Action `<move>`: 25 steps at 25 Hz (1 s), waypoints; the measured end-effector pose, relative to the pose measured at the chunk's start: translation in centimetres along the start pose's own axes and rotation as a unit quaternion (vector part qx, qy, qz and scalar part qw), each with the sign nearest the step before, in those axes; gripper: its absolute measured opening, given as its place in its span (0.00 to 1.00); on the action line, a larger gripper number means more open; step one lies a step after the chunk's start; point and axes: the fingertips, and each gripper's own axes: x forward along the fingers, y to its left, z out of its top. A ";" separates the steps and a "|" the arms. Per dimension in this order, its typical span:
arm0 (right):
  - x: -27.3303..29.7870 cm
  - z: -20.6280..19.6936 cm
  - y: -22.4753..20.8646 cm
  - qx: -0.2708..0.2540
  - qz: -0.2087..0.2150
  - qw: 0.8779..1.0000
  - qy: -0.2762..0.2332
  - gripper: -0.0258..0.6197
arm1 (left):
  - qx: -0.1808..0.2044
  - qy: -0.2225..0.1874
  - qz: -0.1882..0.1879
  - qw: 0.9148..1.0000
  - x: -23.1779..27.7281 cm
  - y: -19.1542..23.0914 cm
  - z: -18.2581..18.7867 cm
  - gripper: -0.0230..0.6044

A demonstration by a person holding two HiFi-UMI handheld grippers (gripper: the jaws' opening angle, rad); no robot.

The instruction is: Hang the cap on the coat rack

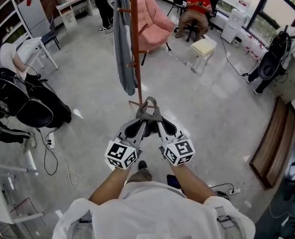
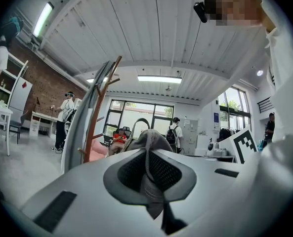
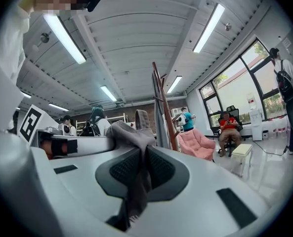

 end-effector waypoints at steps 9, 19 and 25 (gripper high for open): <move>7.5 1.5 -3.6 -0.011 -0.013 1.000 -0.008 0.10 | 0.000 -0.017 -0.018 1.000 5.7 6.5 1.9 0.08; 12.0 3.6 -6.8 -0.017 -0.018 0.999 -0.027 0.10 | 0.006 -0.038 -0.030 0.999 10.3 9.8 4.0 0.08; 13.8 5.7 -11.1 -0.010 -0.003 0.999 -0.031 0.10 | 0.010 -0.042 -0.017 0.999 15.2 10.1 5.4 0.08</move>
